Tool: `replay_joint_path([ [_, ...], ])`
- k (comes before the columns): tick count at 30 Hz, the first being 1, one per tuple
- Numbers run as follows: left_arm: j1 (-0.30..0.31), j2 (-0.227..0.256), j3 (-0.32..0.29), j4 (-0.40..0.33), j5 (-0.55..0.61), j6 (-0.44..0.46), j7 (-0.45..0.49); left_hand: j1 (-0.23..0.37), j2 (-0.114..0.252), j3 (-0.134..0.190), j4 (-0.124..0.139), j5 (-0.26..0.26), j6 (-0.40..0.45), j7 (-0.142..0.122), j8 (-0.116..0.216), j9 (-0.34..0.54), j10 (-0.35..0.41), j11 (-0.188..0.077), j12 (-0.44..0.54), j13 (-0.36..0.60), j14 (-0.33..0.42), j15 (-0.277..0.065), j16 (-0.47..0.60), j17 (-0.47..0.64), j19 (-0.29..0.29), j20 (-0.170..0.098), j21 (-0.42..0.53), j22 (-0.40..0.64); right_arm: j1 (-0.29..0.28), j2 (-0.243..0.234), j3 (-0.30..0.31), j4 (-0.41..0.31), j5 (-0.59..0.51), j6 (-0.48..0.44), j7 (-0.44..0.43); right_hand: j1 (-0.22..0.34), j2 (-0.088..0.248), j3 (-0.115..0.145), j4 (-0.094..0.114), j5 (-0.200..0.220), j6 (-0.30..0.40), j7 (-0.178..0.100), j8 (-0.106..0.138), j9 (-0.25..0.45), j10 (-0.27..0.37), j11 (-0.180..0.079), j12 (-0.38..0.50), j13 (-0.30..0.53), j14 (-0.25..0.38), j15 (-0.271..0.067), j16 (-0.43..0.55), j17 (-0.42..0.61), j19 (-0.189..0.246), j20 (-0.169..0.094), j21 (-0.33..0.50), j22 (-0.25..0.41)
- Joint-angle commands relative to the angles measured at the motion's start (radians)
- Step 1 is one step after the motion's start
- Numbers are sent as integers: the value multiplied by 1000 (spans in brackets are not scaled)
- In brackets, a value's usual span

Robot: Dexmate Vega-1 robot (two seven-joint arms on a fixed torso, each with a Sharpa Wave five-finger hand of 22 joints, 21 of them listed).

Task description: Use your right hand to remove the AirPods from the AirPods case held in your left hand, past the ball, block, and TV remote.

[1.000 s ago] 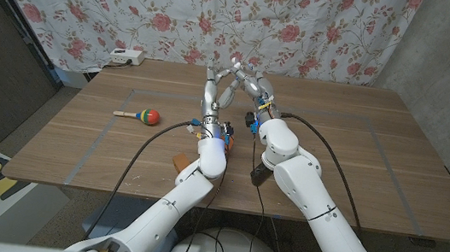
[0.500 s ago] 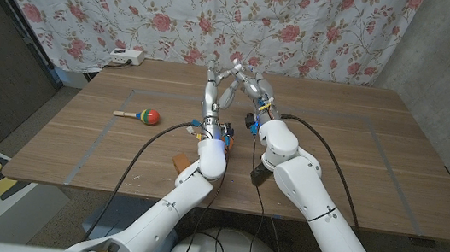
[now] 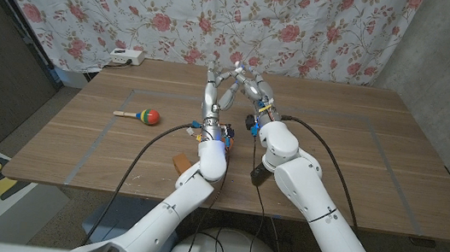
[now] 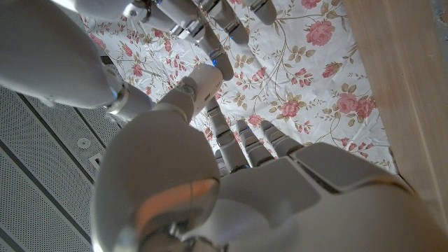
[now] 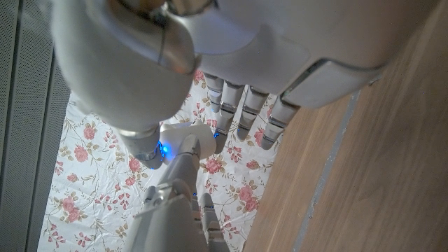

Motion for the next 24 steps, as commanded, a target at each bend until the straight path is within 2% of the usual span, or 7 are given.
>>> replay_joint_path([
  [1, 14, -3, -5, -11, -5, 7, -9, 24, -2, -5, 1, -2, 8, -4, -5, 3, 58, -47, 43, 65, 62, -49, 10, 11, 11, 7, 2, 2, -3, -1, 4, 2, 3, -3, -1, 0, 10, -5, -1, 4, 6, 3, 2, 2, 110, -99, 6, 3, 9, -95, -3, 6, 9, -1, 1, 3],
  [6, 22, -26, -14, -4, -32, 6, 6, 35, -4, -24, 12, -5, 50, -3, 5, 3, 67, -47, 68, 89, 94, -47, 30, 29, 21, 18, 4, 3, -6, -3, 5, -2, 1, -1, -2, 1, 11, -5, -1, 5, 7, 2, 2, 2, 110, -101, 7, 2, 9, -96, -3, 6, 9, -4, 1, 3],
  [12, 25, -24, -20, -11, -59, 4, -15, 47, -1, -37, 15, -6, 96, -2, 14, 5, 69, -46, 87, 107, 120, -50, 48, 45, 34, 30, 8, 4, -7, -6, 6, -4, 4, 2, 3, 0, 10, -5, -1, 5, 7, 4, 2, 2, 112, -99, 9, 0, 10, -95, -4, 6, 11, -2, 1, 3],
  [24, 13, -38, -23, 7, -115, -13, -47, 67, -1, -45, 10, -4, 120, -8, 15, 8, 74, -45, 106, 121, 130, -55, 57, 59, 36, 22, 7, 4, 2, -14, 3, -4, 7, -7, 18, -2, 7, -7, -1, 5, 5, 4, 0, 2, 106, -99, 9, -2, 9, -96, -6, 6, 13, -2, 0, 3],
])
